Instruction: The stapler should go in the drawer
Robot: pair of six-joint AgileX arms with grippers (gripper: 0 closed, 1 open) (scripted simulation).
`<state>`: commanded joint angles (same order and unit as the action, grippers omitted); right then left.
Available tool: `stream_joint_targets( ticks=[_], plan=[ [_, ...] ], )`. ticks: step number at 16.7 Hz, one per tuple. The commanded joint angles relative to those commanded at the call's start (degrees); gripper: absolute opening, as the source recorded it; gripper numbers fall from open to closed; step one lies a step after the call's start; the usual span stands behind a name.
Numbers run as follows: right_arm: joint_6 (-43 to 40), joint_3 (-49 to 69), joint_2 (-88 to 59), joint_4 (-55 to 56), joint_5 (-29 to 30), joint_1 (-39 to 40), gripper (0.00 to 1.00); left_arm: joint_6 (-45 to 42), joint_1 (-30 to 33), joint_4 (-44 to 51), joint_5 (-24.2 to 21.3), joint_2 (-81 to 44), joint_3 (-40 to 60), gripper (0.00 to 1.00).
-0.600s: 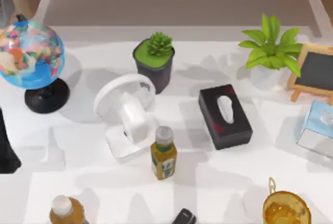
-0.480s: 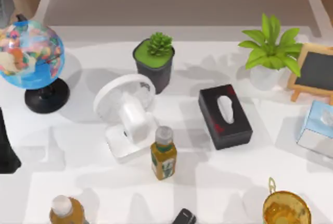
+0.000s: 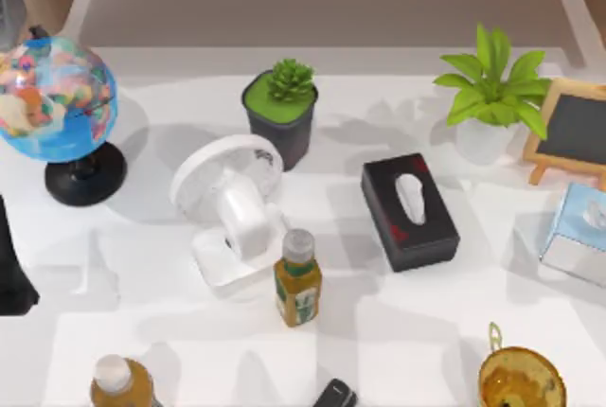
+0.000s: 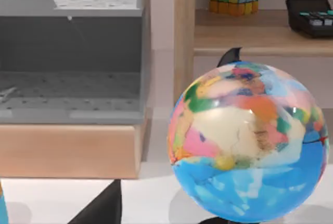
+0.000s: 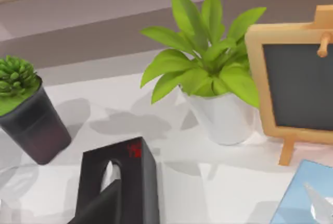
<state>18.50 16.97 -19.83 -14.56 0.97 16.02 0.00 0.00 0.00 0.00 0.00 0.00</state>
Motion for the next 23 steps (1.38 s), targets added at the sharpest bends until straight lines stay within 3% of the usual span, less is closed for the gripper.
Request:
stream_joint_targets(
  ticks=[9, 15, 19, 23],
  plan=[
    [44.6, 37.8, -47.0, -26.1, 0.4, 30.8, 1.0, 0.0, 0.0, 0.0, 0.0, 0.0, 0.0, 1.0],
    [70.7, 54.9, -77.0, -37.9, -0.5, 43.9, 1.0, 0.0, 0.0, 0.0, 0.0, 0.0, 0.0, 1.0],
    [80.0, 59.9, -88.4, -42.1, -0.9, 47.6, 1.0, 0.0, 0.0, 0.0, 0.0, 0.0, 0.0, 1.0],
    [81.6, 61.0, -90.6, -42.9, -0.9, 48.1, 1.0, 0.0, 0.0, 0.0, 0.0, 0.0, 0.0, 1.0]
  ],
)
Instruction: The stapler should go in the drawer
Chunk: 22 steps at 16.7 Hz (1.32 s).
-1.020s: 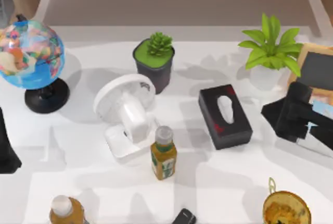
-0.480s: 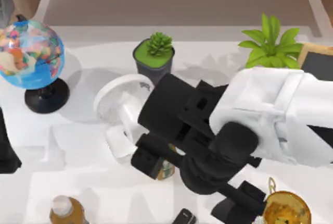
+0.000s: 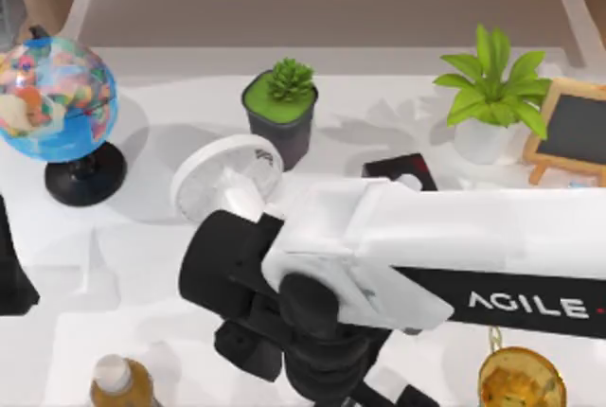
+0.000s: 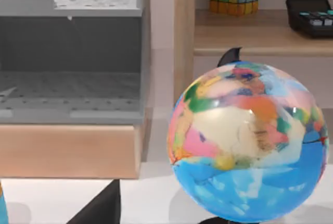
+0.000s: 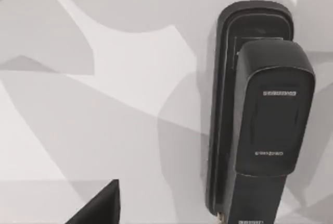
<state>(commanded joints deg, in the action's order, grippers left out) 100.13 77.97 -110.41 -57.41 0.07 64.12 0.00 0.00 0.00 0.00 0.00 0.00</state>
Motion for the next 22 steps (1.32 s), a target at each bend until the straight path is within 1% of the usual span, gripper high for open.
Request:
stream_joint_targets(
  ticks=[5, 10, 16, 21, 22],
  plan=[
    [0.2, -0.7, 0.8, -0.1, 0.0, 0.1, 1.0, 0.0, 0.0, 0.0, 0.0, 0.0, 0.0, 1.0],
    [1.8, -5.0, 4.1, 0.9, 0.0, 1.9, 1.0, 0.0, 0.0, 0.0, 0.0, 0.0, 0.0, 1.0],
    [0.4, -6.1, -3.8, 9.8, 0.0, 0.3, 1.0, 0.0, 0.0, 0.0, 0.0, 0.0, 0.0, 1.0],
    [0.1, -6.0, -4.4, 10.5, 0.0, 0.1, 1.0, 0.0, 0.0, 0.0, 0.0, 0.0, 0.0, 1.0],
    [0.1, -6.0, -4.4, 10.5, 0.0, 0.1, 0.92, 0.0, 0.0, 0.0, 0.0, 0.0, 0.0, 1.0]
  ],
)
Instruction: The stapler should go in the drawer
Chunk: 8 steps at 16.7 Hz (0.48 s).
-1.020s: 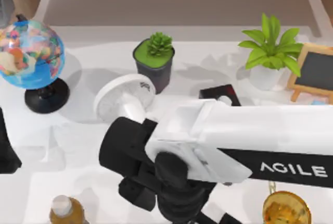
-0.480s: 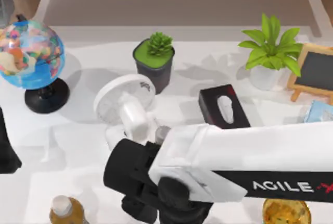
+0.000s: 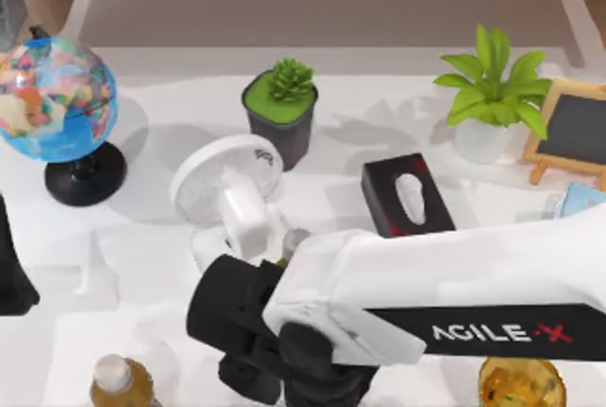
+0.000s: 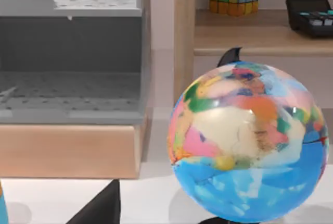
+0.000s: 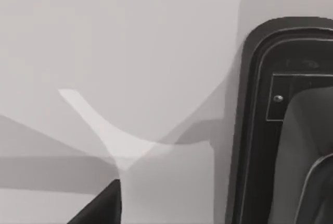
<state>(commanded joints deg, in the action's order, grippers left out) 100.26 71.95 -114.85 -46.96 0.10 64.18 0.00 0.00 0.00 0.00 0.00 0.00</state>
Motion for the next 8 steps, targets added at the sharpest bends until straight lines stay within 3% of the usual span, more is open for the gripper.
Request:
stream_joint_targets(
  ticks=[8],
  plan=[
    [0.0, 0.0, 0.0, 0.0, 0.0, 0.0, 0.32, 0.0, 0.0, 0.0, 0.0, 0.0, 0.0, 1.0]
  ],
)
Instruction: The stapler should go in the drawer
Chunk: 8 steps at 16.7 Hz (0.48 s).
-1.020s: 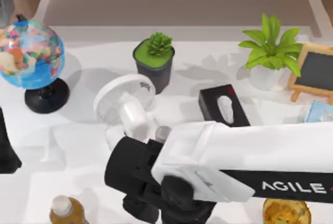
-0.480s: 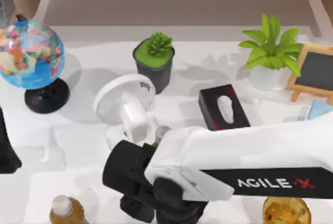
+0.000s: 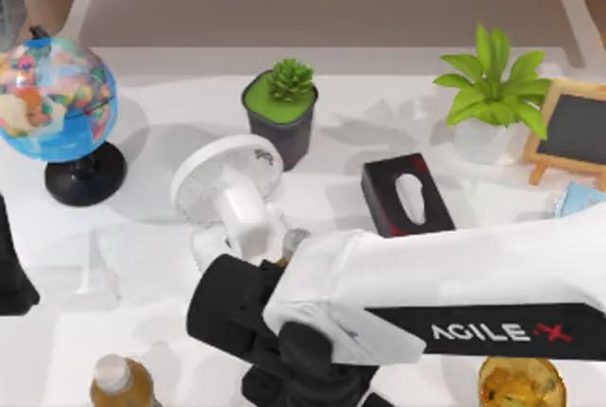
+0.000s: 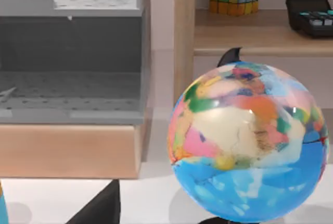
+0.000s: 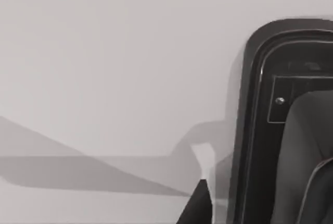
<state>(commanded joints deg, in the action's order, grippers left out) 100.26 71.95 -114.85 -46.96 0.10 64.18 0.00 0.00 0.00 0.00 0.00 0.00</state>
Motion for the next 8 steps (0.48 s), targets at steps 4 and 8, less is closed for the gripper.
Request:
stream_joint_targets(
  ticks=[4, 8],
  plan=[
    [0.0, 0.0, 0.0, 0.0, 0.0, 0.0, 0.02, 0.0, 0.0, 0.0, 0.0, 0.0, 0.0, 1.0],
    [0.0, 0.0, 0.0, 0.0, 0.0, 0.0, 0.0, 0.0, 0.0, 0.0, 0.0, 0.0, 0.0, 1.0]
  ],
)
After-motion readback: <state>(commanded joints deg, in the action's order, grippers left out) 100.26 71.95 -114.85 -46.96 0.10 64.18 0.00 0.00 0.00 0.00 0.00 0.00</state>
